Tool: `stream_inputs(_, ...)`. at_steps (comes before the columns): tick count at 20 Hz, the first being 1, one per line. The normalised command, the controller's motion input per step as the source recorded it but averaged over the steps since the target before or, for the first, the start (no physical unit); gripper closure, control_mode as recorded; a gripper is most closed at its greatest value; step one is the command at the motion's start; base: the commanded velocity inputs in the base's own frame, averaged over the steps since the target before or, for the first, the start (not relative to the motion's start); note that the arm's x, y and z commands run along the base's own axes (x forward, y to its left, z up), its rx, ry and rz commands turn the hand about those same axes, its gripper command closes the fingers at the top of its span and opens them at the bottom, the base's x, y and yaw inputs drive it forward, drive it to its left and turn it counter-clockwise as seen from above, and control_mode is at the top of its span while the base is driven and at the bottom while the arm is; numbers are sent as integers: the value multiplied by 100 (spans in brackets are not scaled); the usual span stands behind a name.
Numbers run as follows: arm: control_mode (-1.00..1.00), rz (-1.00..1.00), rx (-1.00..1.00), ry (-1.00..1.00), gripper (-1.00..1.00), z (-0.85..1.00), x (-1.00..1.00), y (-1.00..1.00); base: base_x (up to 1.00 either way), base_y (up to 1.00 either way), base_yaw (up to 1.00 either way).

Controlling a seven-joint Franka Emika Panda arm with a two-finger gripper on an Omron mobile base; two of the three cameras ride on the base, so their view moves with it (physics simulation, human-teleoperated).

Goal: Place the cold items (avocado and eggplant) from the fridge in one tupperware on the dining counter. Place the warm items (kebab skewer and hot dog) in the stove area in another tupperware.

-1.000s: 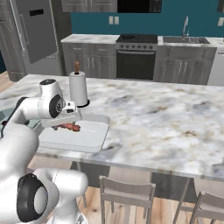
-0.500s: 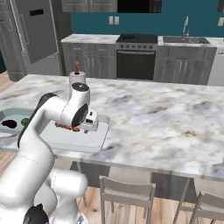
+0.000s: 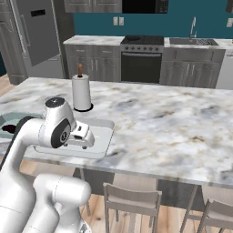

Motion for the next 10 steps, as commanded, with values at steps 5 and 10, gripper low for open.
stream_inputs(5, -100, -4, -2, -2, -100, 0, 0, 3, 0, 0, 0)
stream_inputs(10, 100, 0, 0, -1, -100, 0, -10, 0, -11, -2, -1)
